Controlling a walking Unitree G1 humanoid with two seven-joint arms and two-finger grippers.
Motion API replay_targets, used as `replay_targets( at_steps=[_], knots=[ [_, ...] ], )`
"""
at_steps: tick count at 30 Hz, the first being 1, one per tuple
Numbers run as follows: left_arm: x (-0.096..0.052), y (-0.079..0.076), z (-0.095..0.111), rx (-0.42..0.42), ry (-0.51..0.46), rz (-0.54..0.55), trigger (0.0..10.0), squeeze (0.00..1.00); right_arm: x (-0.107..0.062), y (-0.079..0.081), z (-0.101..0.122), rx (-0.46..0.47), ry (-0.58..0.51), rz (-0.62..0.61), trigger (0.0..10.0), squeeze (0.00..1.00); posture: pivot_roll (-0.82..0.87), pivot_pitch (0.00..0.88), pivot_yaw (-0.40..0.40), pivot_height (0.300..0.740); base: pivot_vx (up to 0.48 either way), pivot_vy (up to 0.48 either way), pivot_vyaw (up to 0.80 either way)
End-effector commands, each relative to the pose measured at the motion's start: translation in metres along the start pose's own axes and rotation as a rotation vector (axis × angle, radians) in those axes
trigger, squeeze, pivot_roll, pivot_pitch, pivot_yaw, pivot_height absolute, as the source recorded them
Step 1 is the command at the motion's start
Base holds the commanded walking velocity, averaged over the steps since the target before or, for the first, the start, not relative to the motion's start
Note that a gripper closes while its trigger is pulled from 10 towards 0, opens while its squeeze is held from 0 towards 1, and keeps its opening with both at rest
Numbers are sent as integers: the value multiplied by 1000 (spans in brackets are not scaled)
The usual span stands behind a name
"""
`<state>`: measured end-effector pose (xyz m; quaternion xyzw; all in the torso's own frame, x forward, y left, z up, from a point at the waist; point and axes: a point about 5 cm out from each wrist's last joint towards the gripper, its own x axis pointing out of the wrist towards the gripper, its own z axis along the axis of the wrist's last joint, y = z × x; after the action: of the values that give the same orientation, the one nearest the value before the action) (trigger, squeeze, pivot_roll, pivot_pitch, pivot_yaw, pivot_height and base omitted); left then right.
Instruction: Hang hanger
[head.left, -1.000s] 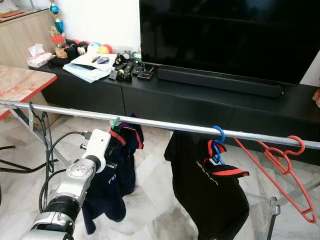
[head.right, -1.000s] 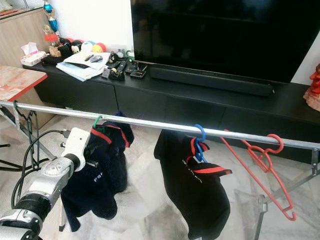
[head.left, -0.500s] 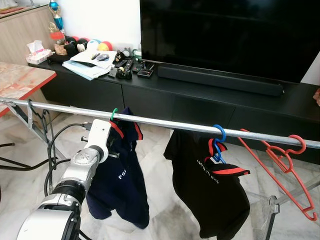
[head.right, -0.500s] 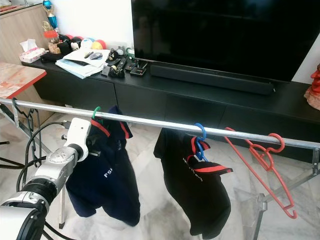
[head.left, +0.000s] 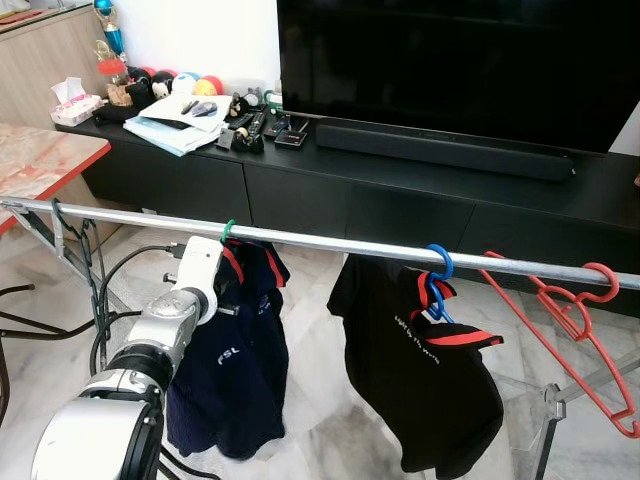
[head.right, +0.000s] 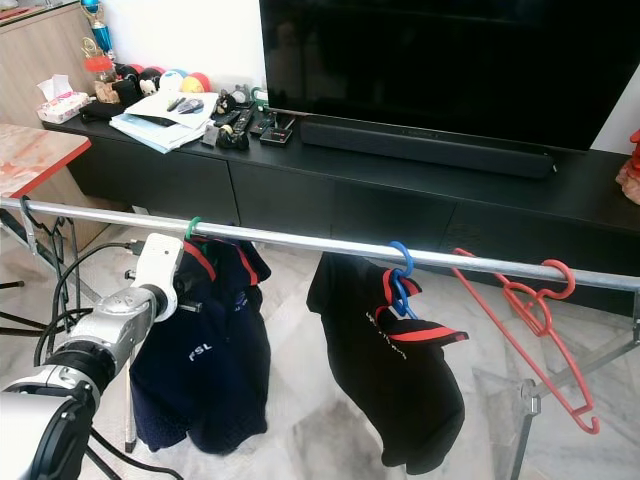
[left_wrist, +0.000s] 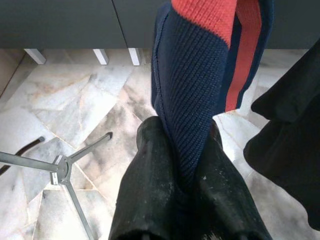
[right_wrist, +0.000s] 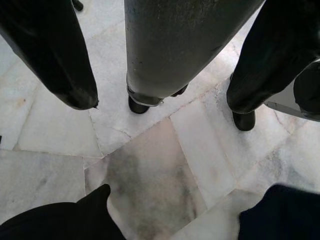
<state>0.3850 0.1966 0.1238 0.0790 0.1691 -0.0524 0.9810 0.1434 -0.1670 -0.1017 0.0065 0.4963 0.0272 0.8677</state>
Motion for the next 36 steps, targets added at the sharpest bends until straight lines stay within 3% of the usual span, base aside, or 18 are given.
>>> replay_targets(
  at_steps=[1,11,22,23,24,25,26,36],
  knots=[
    [0,-1,-8,-9,49,0,10000,0,-1,1,-6,16,17,-2,10000,0,-76,111,35,740,0,0,0],
    [-4,-9,-39,-28,163,-45,10000,0,-1,2,-6,10,19,4,10000,0,-62,109,35,740,0,0,0],
    [-7,-13,-43,-81,93,-62,10000,0,-1,3,-5,11,19,5,10000,0,-59,107,37,740,0,0,0],
    [-7,-13,-41,-87,76,-58,10000,388,-1,3,-5,10,18,5,10000,0,-57,107,37,740,0,0,0],
    [-7,-12,-40,-90,68,-55,10000,388,-1,3,-5,10,18,5,10000,0,-56,107,37,740,0,0,0],
    [-7,-12,-39,-93,57,-47,10000,773,-1,3,-5,10,18,4,10000,0,-56,106,37,740,0,0,0],
    [-7,-11,-36,-100,37,-39,10000,1000,0,3,-5,10,18,4,10000,0,-57,105,37,740,0,0,0],
    [-8,-7,-21,-116,-54,-22,10000,1000,0,3,-4,7,16,5,10000,0,-56,98,36,740,0,0,0]
  ],
)
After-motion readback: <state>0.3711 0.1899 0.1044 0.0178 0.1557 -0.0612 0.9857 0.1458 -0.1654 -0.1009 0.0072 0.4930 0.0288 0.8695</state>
